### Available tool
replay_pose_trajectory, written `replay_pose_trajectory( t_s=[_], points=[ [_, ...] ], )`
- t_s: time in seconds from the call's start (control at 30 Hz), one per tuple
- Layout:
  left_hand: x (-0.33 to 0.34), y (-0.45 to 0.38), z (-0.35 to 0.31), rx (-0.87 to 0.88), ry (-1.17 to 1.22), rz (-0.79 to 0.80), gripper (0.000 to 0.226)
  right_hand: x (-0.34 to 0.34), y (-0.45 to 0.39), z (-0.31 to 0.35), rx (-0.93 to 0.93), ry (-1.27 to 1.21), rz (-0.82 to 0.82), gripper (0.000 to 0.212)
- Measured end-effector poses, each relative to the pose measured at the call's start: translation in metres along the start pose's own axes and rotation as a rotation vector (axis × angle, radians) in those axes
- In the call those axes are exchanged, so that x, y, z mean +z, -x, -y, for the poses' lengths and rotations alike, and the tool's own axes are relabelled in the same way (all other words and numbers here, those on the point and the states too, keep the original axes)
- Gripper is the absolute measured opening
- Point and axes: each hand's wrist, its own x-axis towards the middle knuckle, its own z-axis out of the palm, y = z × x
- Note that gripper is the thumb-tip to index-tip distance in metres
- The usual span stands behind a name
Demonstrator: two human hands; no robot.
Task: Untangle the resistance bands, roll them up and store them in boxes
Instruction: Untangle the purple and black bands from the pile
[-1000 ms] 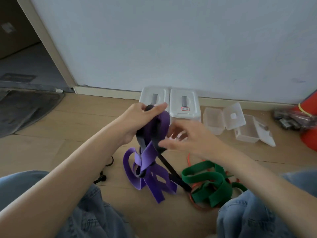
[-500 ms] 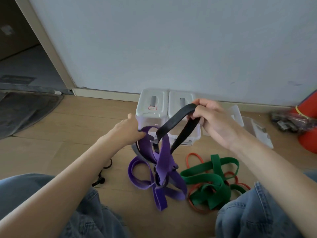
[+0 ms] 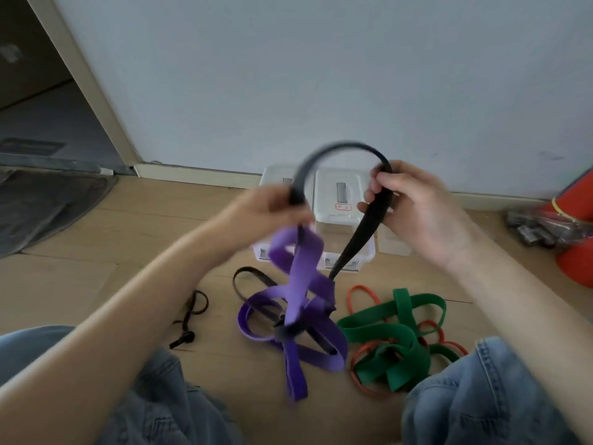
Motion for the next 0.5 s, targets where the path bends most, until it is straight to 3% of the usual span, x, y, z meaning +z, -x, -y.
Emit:
replay_pose_trajectory(
  t_s=[0.03, 0.07, 0.1, 0.17, 0.2, 0.27, 0.3, 0.4, 0.5],
  points=[
    [-0.009, -0.001, -0.007, 0.07, 0.179, -0.068, 0.01, -0.004, -0.001, -0.001, -0.01, 0.181, 0.005, 0.008],
    [-0.014, -0.001, -0.011, 0.102, 0.214, -0.063, 0.013, -0.005, -0.002, -0.004, -0.005, 0.41, 0.024, 0.009],
    [-0.012, 0.002, -0.011, 0.069, 0.043, -0.02, 0.015, -0.005, -0.001, -0.01, 0.026, 0.653, 0.057, 0.007],
    [0.004, 0.009, -0.002, -0.067, -0.478, 0.216, 0.014, -0.005, 0.0, -0.025, 0.173, 1.031, 0.137, 0.005],
    [0.012, 0.011, 0.001, -0.089, -0.552, 0.299, 0.01, -0.004, 0.001, -0.032, 0.252, 1.129, 0.172, 0.017],
    [0.018, 0.011, -0.002, -0.095, -0.354, 0.299, 0.008, -0.004, 0.005, -0.039, 0.284, 1.099, 0.25, 0.049],
    [0.015, 0.01, -0.007, -0.091, -0.258, 0.271, 0.011, -0.001, 0.006, -0.038, 0.265, 1.019, 0.291, 0.055],
    [0.008, 0.011, -0.016, -0.085, -0.152, 0.242, 0.013, 0.011, 0.008, -0.035, 0.199, 0.892, 0.403, 0.03],
    [0.007, 0.007, -0.012, -0.056, -0.208, 0.208, 0.016, 0.017, 0.01, -0.022, 0.144, 0.764, 0.324, 0.009]
  ],
)
